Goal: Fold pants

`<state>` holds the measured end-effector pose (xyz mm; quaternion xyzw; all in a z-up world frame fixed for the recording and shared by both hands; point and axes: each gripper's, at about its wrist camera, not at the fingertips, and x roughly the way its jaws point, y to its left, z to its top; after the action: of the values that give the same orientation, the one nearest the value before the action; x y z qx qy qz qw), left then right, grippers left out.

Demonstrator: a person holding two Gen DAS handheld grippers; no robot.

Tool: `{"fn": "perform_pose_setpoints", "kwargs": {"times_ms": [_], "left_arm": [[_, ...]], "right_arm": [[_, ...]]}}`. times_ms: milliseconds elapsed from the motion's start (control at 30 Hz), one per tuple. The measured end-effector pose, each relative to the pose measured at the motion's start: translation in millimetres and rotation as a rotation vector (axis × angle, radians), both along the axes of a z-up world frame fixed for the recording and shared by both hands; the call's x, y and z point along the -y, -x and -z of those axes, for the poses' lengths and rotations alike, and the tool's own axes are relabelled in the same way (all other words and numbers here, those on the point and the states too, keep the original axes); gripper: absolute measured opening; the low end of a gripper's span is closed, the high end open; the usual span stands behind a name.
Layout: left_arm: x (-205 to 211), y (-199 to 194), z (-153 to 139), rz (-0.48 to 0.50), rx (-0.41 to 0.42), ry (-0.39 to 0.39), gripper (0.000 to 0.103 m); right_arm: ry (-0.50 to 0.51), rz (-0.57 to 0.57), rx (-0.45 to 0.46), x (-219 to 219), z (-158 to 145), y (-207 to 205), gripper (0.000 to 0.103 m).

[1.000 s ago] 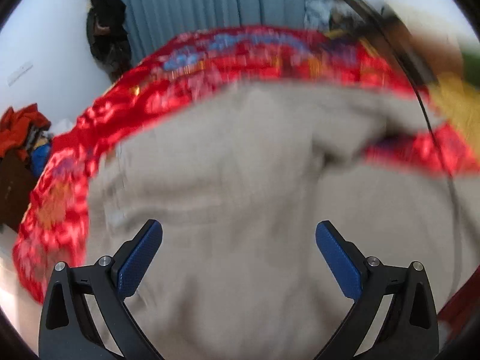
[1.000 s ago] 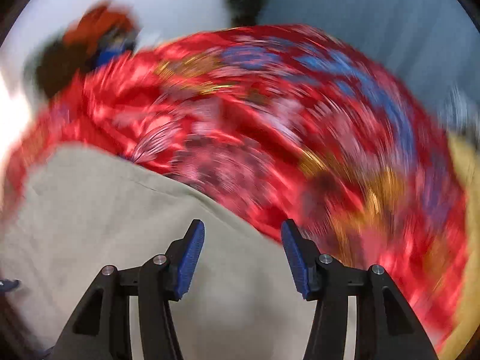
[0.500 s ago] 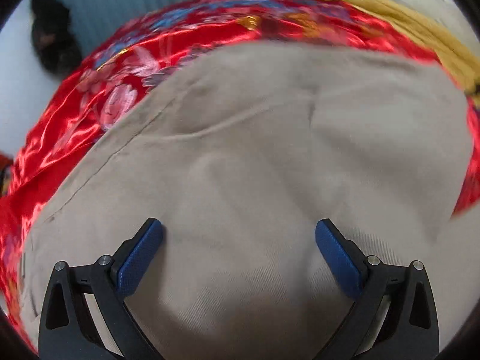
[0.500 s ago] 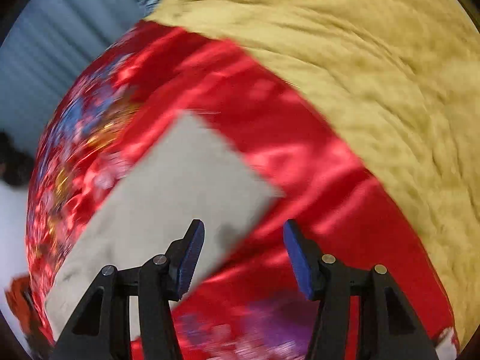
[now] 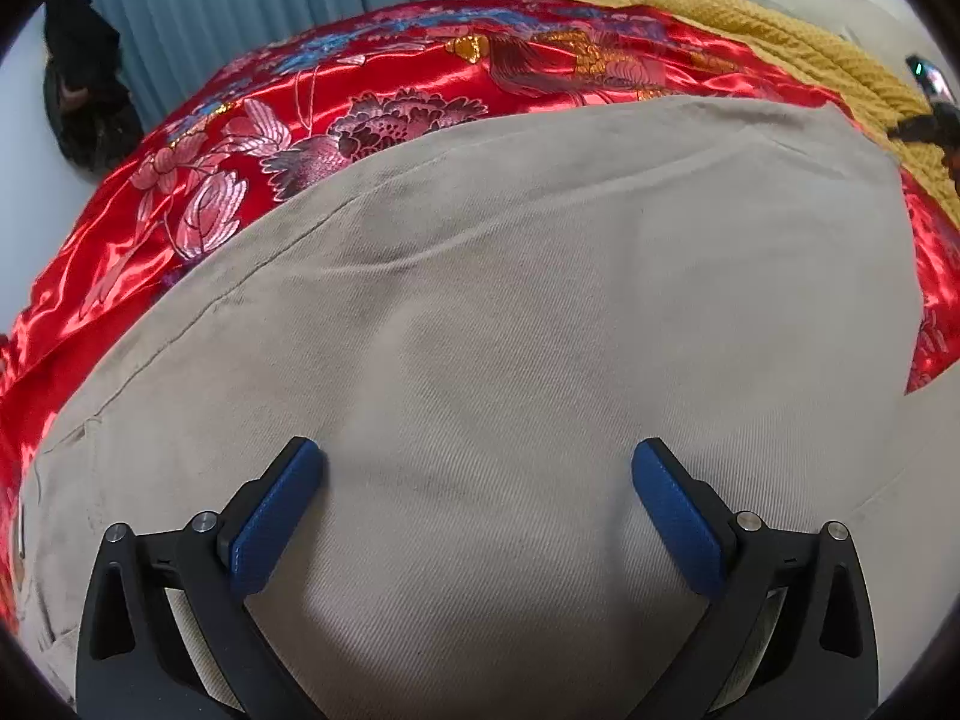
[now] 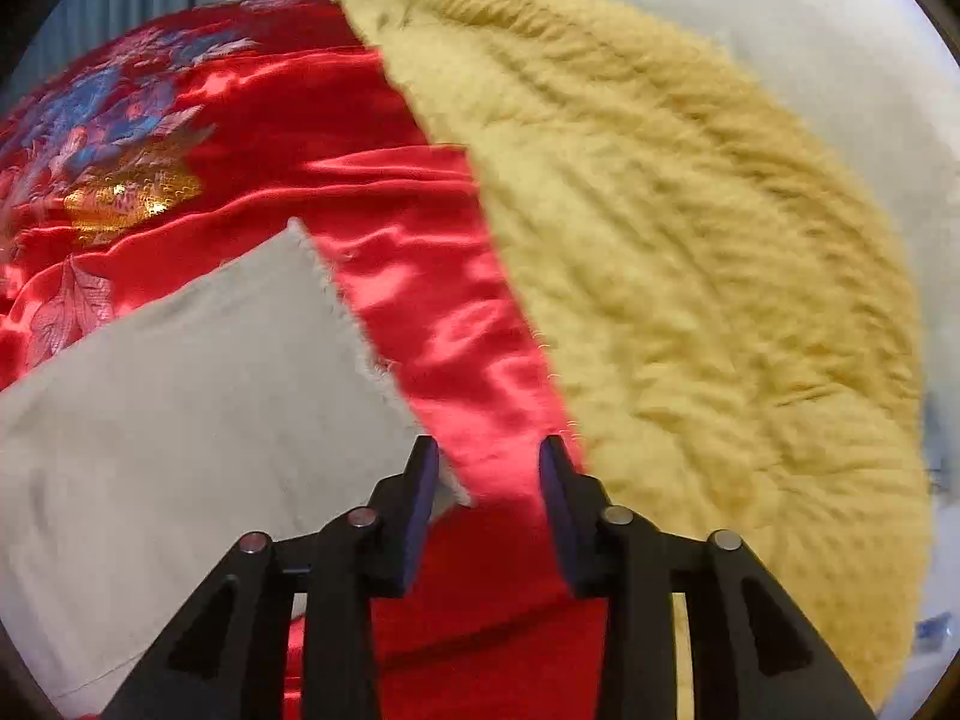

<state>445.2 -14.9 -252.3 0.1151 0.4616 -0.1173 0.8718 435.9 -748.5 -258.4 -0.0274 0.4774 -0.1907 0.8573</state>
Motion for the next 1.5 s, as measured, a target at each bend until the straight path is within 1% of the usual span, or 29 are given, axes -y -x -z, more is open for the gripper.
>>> {"fn": "perform_pose_setpoints", "kwargs": {"times_ms": [33,100,167,233,267,300,333,367,433,500,533,567,600,633,700,767,833,867,900,967,1067,1133,1200,1233,1267,1300,1333,1400,1500], "left_arm": [[0,-1,0,-0.001,0.004,-0.002,0.102],[1,0,0,-0.005,0.01,-0.005,0.102],[1,-1,0,-0.012,0.012,-0.007,0.102],[1,1,0,-0.018,0.017,-0.015,0.102],[1,1,0,-0.022,0.021,-0.018,0.102],[1,1,0,-0.024,0.024,-0.019,0.102],[1,2,-1,-0.027,0.029,-0.018,0.103],[0,3,-1,-0.027,0.034,-0.017,0.103],[0,3,-1,-0.028,0.038,-0.012,0.103],[-1,3,0,-0.029,0.04,-0.013,0.103],[0,3,0,-0.029,0.04,-0.013,0.103],[-1,2,-1,-0.031,0.036,-0.012,0.103],[-1,1,-1,-0.033,0.029,-0.012,0.103],[0,-1,-4,-0.043,0.014,-0.018,0.103],[1,-1,-12,-0.068,-0.003,-0.042,0.102],[2,7,-26,-0.091,0.014,-0.053,0.102],[5,23,-42,-0.093,0.03,-0.016,0.102],[10,35,-49,-0.088,0.031,0.01,0.102],[15,44,-53,-0.082,0.034,0.026,0.102],[35,64,-56,-0.074,0.044,0.053,0.102],[64,80,-48,-0.084,0.057,0.062,0.102],[85,80,-30,-0.1,0.038,0.04,0.102],[94,82,-10,-0.105,0.051,-0.04,0.103],[96,85,-4,-0.101,0.069,-0.061,0.103],[95,85,-4,-0.104,0.084,-0.058,0.103],[94,84,-4,-0.106,0.076,-0.055,0.103],[93,82,-5,-0.107,0.068,-0.051,0.103],[91,83,-5,-0.107,0.073,-0.046,0.103],[94,85,-4,-0.106,0.078,-0.057,0.103]], "right_arm": [[-0.079,-0.067,0.073,-23,-9,6,0.037],[-0.3,-0.227,0.114,-67,-14,10,0.042],[-0.541,-0.412,0.092,-135,-11,10,0.066],[-0.677,-0.558,0.024,-198,1,13,0.073],[-0.704,-0.628,-0.022,-232,8,16,0.073],[-0.695,-0.7,-0.072,-263,17,19,0.073],[-0.656,-0.746,-0.11,-284,26,21,0.073],[-0.573,-0.772,-0.137,-299,37,22,0.073],[-0.525,-0.754,-0.133,-290,45,19,0.07],[-0.507,-0.596,-0.087,-239,46,11,0.07],[-0.444,-0.489,-0.064,-207,44,12,0.072],[-0.365,-0.422,-0.044,-187,36,18,0.072],[-0.314,-0.402,-0.018,-170,29,28,0.072],[-0.284,-0.418,0.014,-155,19,45,0.072],[-0.276,-0.508,0.06,-141,0,91,0.072],[-0.29,-0.631,0.085,-142,-7,144,0.078],[-0.267,-0.722,0.099,-147,-5,184,0.083],[-0.229,-0.751,0.108,-142,-2,210,0.083],[-0.189,-0.756,0.107,-138,7,230,0.083],[-0.192,-0.726,0.087,-120,24,248,0.083],[-0.22,-0.618,0.084,-86,31,245,0.083],[-0.193,-0.567,0.115,-72,33,238,0.084],[-0.16,-0.524,0.123,-58,42,225,0.092],[-0.139,-0.5,0.113,-53,47,218,0.103],[-0.13,-0.459,0.062,-44,67,211,0.103],[-0.18,-0.444,0.012,-37,82,204,0.103],[-0.261,-0.438,0.021,-29,91,201,0.103],[-0.278,-0.439,0.057,-25,85,202,0.103],[-0.249,-0.443,0.043,-29,87,202,0.103]]}}
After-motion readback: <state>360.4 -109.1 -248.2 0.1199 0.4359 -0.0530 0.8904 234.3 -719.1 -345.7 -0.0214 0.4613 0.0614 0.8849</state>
